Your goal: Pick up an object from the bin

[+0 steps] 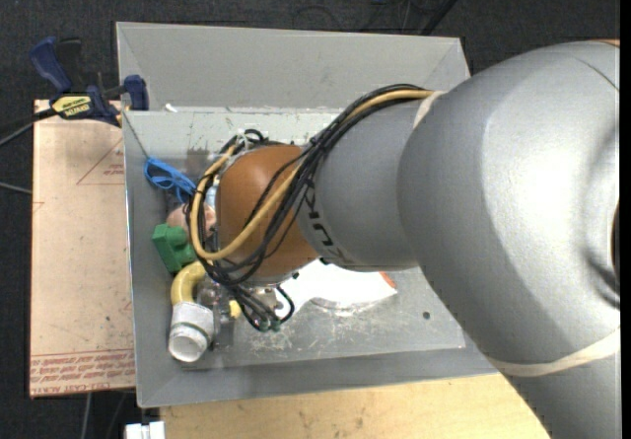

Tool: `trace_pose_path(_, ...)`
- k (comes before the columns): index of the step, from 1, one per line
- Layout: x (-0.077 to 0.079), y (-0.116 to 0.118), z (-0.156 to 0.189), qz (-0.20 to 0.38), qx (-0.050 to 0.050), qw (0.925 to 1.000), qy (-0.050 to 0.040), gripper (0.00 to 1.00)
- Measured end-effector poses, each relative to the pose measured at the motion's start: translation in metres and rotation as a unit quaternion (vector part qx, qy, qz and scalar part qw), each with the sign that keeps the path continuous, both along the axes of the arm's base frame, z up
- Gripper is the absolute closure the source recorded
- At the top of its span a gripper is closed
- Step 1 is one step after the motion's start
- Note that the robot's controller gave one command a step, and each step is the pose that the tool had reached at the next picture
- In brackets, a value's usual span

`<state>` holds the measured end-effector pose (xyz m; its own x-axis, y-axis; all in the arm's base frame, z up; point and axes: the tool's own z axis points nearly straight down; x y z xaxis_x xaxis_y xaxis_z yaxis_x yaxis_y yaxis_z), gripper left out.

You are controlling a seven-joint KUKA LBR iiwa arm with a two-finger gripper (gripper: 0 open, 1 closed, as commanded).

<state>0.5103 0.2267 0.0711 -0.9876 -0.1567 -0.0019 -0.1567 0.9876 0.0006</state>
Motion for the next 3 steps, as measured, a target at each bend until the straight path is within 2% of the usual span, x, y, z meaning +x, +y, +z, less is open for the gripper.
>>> trace_pose_path(1, 0.0, 0.0, 0.0, 0.0, 0.0, 1.0, 0.0001, 1.0)
trace_pose_path(2, 0.001, 0.0, 0.114, 0.021, 0.001, 0.9998, -0.0009, 1.0)
trace_pose_path(3, 0.001, 0.0, 0.114, 0.02, 0.001, 0.9998, -0.0008, 1.0)
